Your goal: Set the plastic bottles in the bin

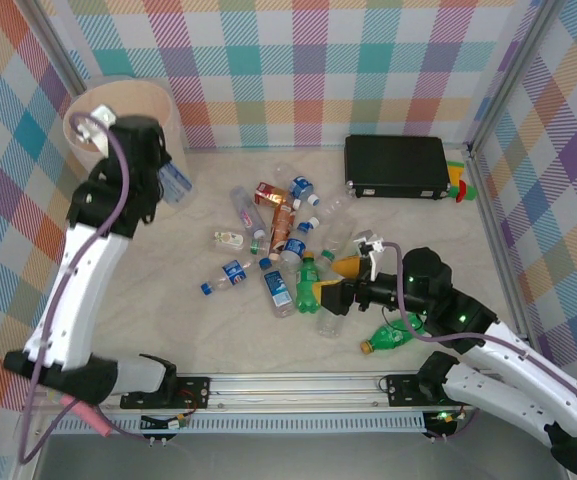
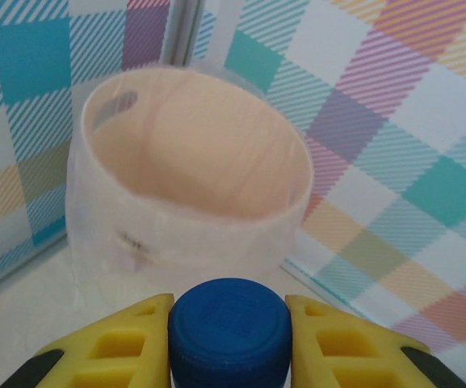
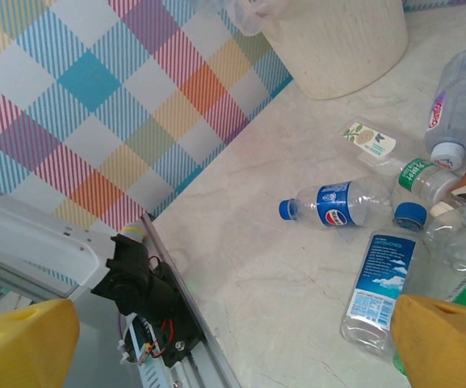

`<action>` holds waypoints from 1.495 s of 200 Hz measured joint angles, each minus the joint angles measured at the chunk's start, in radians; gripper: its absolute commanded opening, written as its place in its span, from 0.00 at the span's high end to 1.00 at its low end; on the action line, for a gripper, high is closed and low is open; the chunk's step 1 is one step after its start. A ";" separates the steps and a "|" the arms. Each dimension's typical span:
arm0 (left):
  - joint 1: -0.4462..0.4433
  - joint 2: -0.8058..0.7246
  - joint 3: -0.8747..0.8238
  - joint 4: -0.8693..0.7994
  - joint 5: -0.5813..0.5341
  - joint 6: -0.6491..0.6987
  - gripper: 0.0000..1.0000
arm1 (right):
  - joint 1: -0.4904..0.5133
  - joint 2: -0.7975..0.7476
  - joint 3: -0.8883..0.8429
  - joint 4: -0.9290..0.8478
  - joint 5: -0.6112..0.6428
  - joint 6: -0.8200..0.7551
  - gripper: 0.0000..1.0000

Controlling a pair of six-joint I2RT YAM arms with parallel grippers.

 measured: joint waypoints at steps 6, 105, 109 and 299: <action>0.026 0.035 0.034 0.006 0.014 0.013 0.75 | 0.001 0.000 0.006 -0.005 0.000 0.000 0.01; 0.402 0.186 0.107 0.174 0.204 -0.282 0.77 | 0.007 0.031 0.059 -0.106 0.023 -0.009 0.01; 0.414 0.187 0.107 0.185 0.213 -0.301 0.77 | 0.007 0.039 0.059 -0.106 0.023 -0.009 0.01; 0.445 0.394 0.140 0.388 0.302 -0.224 0.09 | 0.025 0.249 0.070 -0.064 0.060 -0.016 0.01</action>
